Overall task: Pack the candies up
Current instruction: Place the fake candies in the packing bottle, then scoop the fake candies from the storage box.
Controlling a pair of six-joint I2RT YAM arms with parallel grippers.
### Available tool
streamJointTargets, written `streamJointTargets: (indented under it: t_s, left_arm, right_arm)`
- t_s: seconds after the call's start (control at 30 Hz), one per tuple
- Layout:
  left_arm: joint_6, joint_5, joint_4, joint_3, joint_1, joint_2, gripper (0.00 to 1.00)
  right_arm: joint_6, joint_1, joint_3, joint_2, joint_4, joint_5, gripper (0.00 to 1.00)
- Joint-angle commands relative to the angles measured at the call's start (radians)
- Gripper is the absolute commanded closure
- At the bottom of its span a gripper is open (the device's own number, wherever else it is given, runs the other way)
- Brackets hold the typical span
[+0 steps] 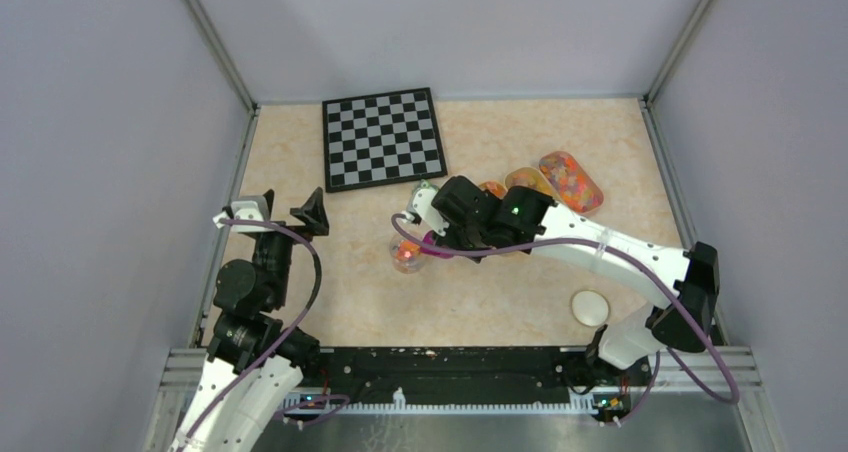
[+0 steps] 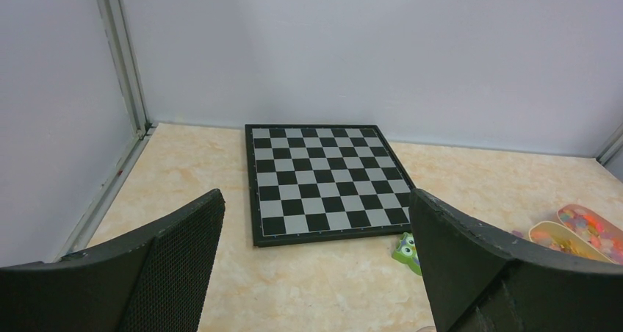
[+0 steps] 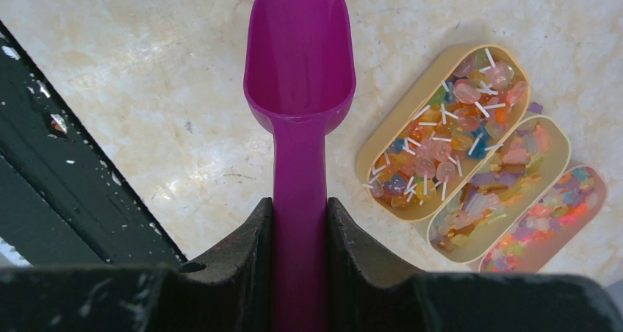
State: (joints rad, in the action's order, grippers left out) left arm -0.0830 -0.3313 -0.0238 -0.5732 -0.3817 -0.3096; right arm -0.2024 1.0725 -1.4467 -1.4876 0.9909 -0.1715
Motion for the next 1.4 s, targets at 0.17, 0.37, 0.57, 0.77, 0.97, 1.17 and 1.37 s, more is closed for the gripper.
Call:
streamJointTargets:
  t_s: [0.17,0.37,0.57,0.77,0.97,1.17,1.37]
  left_arm:
    - [-0.014,0.018,0.051,-0.006,-0.005,-0.012,0.01]
    - [-0.033,0.138,0.075,0.009,-0.004,-0.057,0.01]
    - [-0.067,0.24,0.062,-0.011,-0.002,-0.127,0.01]
    - [-0.077,0.273,0.067,-0.006,-0.003,-0.152,0.01]
    - [-0.23,0.425,0.029,-0.127,-0.002,-0.383,0.05]
    - [-0.459,0.582,0.166,-0.249,-0.001,-0.735,0.26]
    - [-0.629,0.706,0.308,-0.421,0.006,-1.09,0.57]
  right_arm:
    - [-0.042,-0.098,0.092,0.146,-0.07,-0.105,1.0]
    - [-0.059,-0.224,0.18,0.224,-0.053,-0.133,1.0]
    - [-0.041,-0.336,0.187,0.248,-0.001,-0.115,1.0]
    - [-0.04,-0.398,0.187,0.19,0.019,-0.113,1.0]
    - [-0.042,-0.424,0.173,0.141,0.021,-0.109,1.0]
    - [-0.036,-0.463,0.161,0.098,-0.014,-0.078,1.0]
    - [-0.034,-0.465,0.182,0.092,-0.081,-0.014,1.0]
